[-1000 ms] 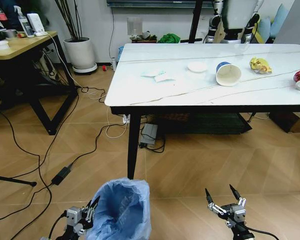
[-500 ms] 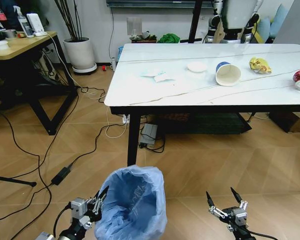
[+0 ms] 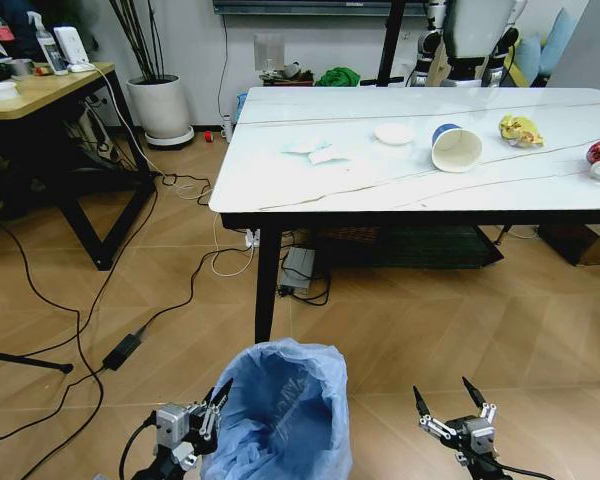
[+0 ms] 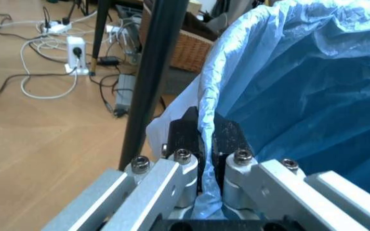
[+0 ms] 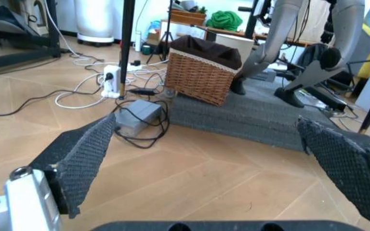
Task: Pick up the trash bin and place the trash from the table into it.
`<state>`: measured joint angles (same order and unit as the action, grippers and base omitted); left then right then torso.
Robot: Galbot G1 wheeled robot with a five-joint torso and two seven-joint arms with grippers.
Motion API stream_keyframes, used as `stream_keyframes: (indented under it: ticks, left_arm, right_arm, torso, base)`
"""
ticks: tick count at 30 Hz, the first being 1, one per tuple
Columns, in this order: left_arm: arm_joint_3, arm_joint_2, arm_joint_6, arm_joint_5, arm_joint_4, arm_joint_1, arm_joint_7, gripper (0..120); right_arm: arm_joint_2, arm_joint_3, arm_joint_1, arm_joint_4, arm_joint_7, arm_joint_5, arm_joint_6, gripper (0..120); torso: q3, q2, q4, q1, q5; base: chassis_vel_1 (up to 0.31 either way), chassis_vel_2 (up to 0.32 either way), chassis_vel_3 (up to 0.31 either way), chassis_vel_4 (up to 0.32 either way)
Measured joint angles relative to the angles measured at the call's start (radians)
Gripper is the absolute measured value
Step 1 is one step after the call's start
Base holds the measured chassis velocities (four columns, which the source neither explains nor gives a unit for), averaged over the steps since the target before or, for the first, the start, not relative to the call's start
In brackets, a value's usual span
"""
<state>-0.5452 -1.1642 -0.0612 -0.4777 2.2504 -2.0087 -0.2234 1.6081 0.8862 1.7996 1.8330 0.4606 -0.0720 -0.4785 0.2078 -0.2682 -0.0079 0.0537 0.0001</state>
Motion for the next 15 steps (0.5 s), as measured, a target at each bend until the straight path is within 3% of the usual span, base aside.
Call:
stream_keyframes:
  ticks: [15]
  left_arm:
    - [0.015, -0.021, 0.013, 0.009, -0.012, 0.009, -0.025, 0]
  right_arm:
    - [0.0, -0.004, -0.007, -0.003, -0.002, 0.005, 0.0, 100]
  torso:
    - [0.01, -0.018, 0.0, 0.008, 0.0]
  base:
    - [0.0, 0.0, 0.0, 0.0]
